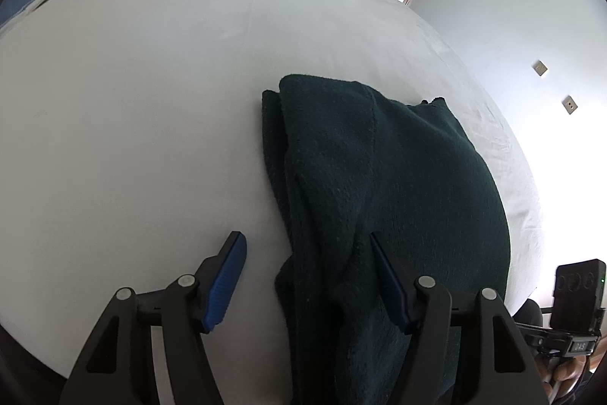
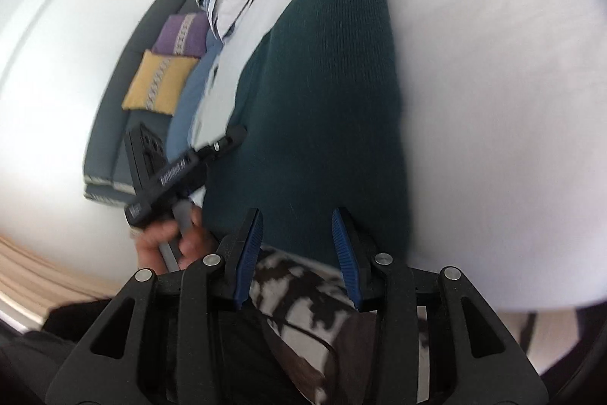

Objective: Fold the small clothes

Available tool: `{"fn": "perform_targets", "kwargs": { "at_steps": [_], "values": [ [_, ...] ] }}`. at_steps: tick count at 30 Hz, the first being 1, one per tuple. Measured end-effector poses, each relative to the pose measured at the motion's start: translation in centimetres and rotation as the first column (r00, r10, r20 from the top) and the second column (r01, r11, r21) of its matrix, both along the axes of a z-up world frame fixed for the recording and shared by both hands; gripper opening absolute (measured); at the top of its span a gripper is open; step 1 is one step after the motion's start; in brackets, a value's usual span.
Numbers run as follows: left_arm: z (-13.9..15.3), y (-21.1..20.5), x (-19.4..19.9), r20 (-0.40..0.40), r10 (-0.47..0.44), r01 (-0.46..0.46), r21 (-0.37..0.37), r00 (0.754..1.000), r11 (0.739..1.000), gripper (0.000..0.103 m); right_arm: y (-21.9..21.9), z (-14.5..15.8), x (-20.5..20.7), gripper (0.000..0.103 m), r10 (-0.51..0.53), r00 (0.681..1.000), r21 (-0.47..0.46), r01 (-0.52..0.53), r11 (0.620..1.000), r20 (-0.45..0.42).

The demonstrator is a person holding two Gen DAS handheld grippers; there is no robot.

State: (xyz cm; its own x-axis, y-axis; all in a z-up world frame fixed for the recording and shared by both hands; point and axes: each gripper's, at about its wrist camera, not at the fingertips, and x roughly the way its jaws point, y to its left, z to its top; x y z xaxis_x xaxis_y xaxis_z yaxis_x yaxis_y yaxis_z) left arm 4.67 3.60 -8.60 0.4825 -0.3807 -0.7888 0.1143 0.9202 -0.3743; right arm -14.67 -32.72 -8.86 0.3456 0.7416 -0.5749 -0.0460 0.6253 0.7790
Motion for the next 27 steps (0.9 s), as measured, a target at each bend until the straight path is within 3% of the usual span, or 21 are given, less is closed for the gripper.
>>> {"fn": "perform_targets", "kwargs": {
  "at_steps": [4, 6, 7, 9, 11, 13, 16, 19, 21, 22, 23, 24, 26, 27],
  "values": [
    [2.2, -0.4, -2.9, 0.116, 0.024, -0.033, 0.078, 0.993, 0.996, 0.068, -1.8, 2.3, -1.4, 0.039, -0.069, 0.996, -0.091, 0.075, 0.993, 0.062],
    [4.4, -0.6, -5.2, 0.228, 0.038, -0.072, 0.145, 0.973, 0.987, 0.075, -2.3, 4.1, -1.5, 0.041, -0.113, 0.986, -0.210, 0.137, 0.968, 0.121],
    [5.3, -0.6, -6.0, 0.270, 0.038, -0.087, 0.170, 0.962, 0.982, 0.078, -2.3, 5.5, -1.6, 0.041, -0.144, 0.973, -0.302, 0.193, 0.933, 0.179],
    [7.6, -0.9, -8.3, 0.393, 0.052, -0.152, 0.228, 0.918, 0.962, 0.102, -2.0, 7.5, -1.8, 0.042, -0.154, 0.950, -0.381, 0.253, 0.889, 0.272],
    [9.7, -1.0, -10.4, 0.508, 0.072, -0.226, 0.248, 0.859, 0.942, 0.103, -1.0, 9.3, -2.1, 0.056, -0.158, 0.920, -0.433, 0.314, 0.845, 0.358],
    [11.5, -0.9, -12.1, 0.579, 0.089, -0.276, 0.244, 0.810, 0.930, 0.103, 0.7, 11.2, -2.8, 0.082, -0.148, 0.871, -0.477, 0.390, 0.788, 0.468],
    [13.6, -0.6, -13.8, 0.633, 0.124, -0.360, 0.260, 0.764, 0.896, 0.103, 2.8, 13.2, -4.2, 0.102, -0.101, 0.795, -0.513, 0.477, 0.714, 0.598],
    [16.3, -0.3, -15.4, 0.720, 0.160, -0.454, 0.235, 0.675, 0.860, 0.103, 3.8, 15.2, -5.5, 0.103, -0.071, 0.713, -0.497, 0.553, 0.668, 0.698],
    [18.2, 0.0, -17.2, 0.786, 0.157, -0.484, 0.198, 0.598, 0.853, 0.103, 4.0, 17.0, -6.0, 0.103, -0.090, 0.689, -0.467, 0.575, 0.671, 0.720],
    [18.8, 0.2, -17.5, 0.802, 0.167, -0.495, 0.177, 0.574, 0.851, 0.103, 3.8, 17.6, -6.0, 0.103, -0.112, 0.681, -0.448, 0.587, 0.674, 0.723],
    [19.2, 0.3, -17.4, 0.788, 0.176, -0.495, 0.180, 0.589, 0.850, 0.103, 4.9, 18.6, -5.9, 0.103, -0.137, 0.672, -0.434, 0.606, 0.666, 0.728],
    [19.3, 0.3, -16.9, 0.761, 0.174, -0.477, 0.195, 0.624, 0.857, 0.103, 4.6, 19.2, -5.9, 0.103, -0.186, 0.653, -0.414, 0.648, 0.639, 0.735],
    [19.1, -0.1, -14.9, 0.629, 0.138, -0.404, 0.302, 0.765, 0.864, 0.103, 6.1, 20.4, -5.0, 0.103, -0.252, 0.645, -0.406, 0.688, 0.602, 0.721],
    [18.8, -0.3, -14.6, 0.604, 0.131, -0.390, 0.321, 0.786, 0.863, 0.103, 6.2, 20.7, -5.5, 0.103, -0.273, 0.648, -0.404, 0.694, 0.596, 0.711]
  ]
}}
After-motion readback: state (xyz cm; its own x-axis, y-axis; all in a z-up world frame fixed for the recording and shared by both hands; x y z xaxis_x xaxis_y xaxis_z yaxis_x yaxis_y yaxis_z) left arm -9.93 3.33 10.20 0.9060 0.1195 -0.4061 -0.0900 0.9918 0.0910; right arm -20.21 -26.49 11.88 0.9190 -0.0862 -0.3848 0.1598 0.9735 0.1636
